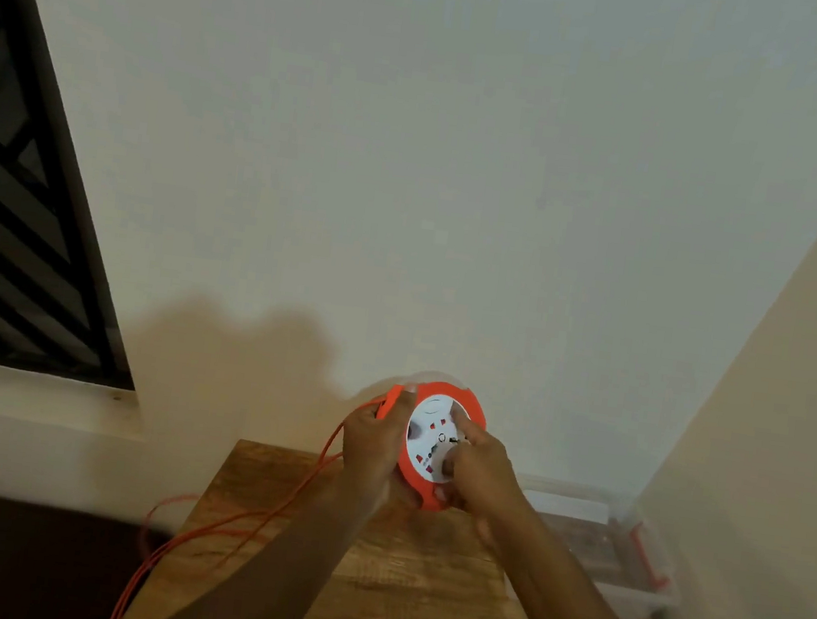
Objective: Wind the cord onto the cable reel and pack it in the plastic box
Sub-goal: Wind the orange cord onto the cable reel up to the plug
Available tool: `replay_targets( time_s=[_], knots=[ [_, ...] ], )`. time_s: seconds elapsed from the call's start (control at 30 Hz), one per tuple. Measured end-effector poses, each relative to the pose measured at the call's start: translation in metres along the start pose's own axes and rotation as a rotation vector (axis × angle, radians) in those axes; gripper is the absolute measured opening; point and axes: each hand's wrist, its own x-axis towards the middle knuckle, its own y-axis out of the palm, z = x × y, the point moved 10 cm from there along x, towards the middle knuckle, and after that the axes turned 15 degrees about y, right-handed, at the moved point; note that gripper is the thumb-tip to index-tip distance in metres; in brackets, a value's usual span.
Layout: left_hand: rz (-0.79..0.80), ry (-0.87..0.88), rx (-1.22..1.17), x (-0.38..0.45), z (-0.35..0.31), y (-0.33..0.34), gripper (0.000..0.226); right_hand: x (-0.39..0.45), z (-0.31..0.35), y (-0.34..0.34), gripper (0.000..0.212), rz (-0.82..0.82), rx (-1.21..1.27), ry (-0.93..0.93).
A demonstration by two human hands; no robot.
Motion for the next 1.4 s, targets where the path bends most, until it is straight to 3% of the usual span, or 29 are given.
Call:
replay_targets(
  time_s=[0.07,0.23,0.33,0.47,0.57,0.63,1.23,1.4],
  knots=[
    [0.066,-0.05,-0.043,0.003,0.004,0.002,0.029,-0.013,0.005,0.003,0.063,-0.051,-0.219,-0.12],
    [0.192,-0.072,-0.12,0.009,-0.004,0.008,0.032,-0.063,0.048,0.011,0.04,-0.434,-0.986,-0.657],
    [0.265,-0.054,-0.101,0.009,-0.014,0.016,0.039,-0.076,0.054,0.027,0.039,-0.4,-1.264,-0.846],
    [0.315,-0.014,-0.084,0.01,-0.021,0.017,0.038,-0.065,0.048,0.024,0.063,-0.367,-1.43,-0.874],
    [0.326,-0.015,-0.076,0.009,-0.021,0.016,0.035,-0.056,0.046,0.013,0.089,-0.423,-1.504,-0.806],
    [0.335,-0.002,-0.067,0.008,-0.022,0.018,0.033,-0.053,0.045,0.014,0.093,-0.416,-1.548,-0.774],
    [0.38,0.042,-0.029,0.002,-0.024,0.026,0.026,-0.048,0.052,0.031,0.073,-0.45,-1.711,-0.91],
    [0.346,0.042,-0.021,0.005,-0.026,0.024,0.027,-0.053,0.061,0.028,0.069,-0.485,-1.607,-0.944]
  ],
)
